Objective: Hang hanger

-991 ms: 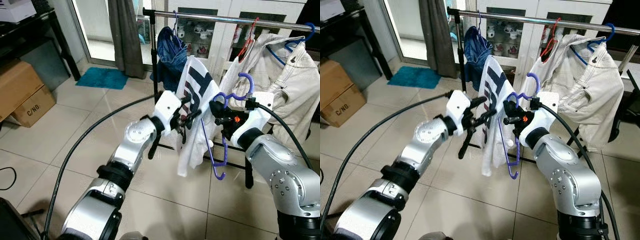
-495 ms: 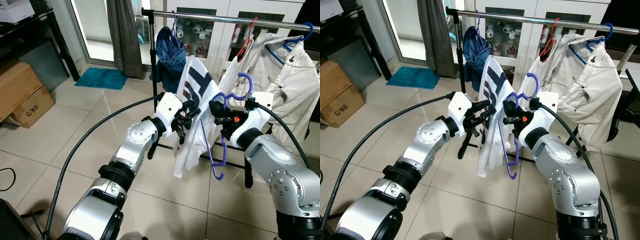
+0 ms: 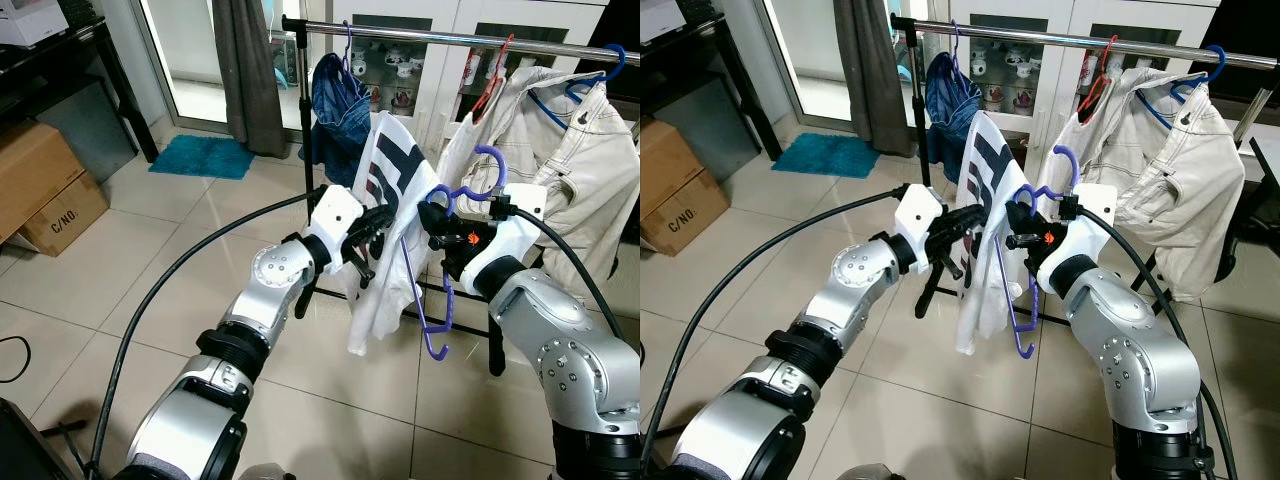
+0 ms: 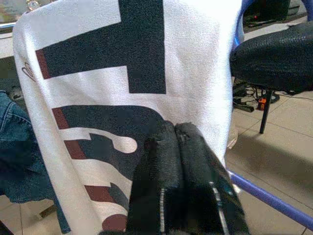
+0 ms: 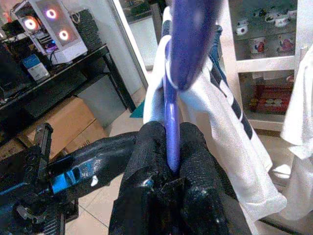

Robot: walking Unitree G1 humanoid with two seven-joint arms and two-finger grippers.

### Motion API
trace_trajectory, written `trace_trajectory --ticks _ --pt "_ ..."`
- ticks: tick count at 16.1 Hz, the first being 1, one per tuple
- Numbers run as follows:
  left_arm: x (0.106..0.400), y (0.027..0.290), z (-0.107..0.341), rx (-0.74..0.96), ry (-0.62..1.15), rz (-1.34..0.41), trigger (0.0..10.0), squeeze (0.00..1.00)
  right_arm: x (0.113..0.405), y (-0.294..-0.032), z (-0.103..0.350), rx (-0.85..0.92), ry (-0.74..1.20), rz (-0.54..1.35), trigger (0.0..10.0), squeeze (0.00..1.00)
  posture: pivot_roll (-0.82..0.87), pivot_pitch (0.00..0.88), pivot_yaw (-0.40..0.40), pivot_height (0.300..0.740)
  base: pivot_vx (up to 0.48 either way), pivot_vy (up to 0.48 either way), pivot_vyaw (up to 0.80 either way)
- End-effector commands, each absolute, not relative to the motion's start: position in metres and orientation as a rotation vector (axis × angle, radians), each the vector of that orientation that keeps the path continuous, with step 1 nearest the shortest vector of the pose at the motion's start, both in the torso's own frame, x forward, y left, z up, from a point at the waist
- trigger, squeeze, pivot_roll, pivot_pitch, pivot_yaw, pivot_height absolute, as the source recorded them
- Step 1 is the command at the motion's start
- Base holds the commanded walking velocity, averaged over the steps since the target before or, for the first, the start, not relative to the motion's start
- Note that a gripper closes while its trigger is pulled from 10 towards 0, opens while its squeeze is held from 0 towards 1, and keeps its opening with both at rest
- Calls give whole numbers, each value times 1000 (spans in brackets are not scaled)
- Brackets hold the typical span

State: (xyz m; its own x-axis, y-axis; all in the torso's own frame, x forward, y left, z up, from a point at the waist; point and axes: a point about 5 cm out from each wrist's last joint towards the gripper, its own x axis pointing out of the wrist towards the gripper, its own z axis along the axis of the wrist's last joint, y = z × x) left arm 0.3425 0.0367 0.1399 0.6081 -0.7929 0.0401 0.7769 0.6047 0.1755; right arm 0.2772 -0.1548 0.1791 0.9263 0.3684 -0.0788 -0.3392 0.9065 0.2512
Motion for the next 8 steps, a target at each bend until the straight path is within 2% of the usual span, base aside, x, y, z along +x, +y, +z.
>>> trace_trajectory --ticks 1,8 --pt "346 38 145 155 -129 -904 0 0 275 -149 192 228 77 403 10000 0 54 0 62 740 0 0 0" --pt "348 44 150 105 -143 -878 0 0 274 -150 189 230 80 392 10000 0 64 0 64 740 0 0 0"
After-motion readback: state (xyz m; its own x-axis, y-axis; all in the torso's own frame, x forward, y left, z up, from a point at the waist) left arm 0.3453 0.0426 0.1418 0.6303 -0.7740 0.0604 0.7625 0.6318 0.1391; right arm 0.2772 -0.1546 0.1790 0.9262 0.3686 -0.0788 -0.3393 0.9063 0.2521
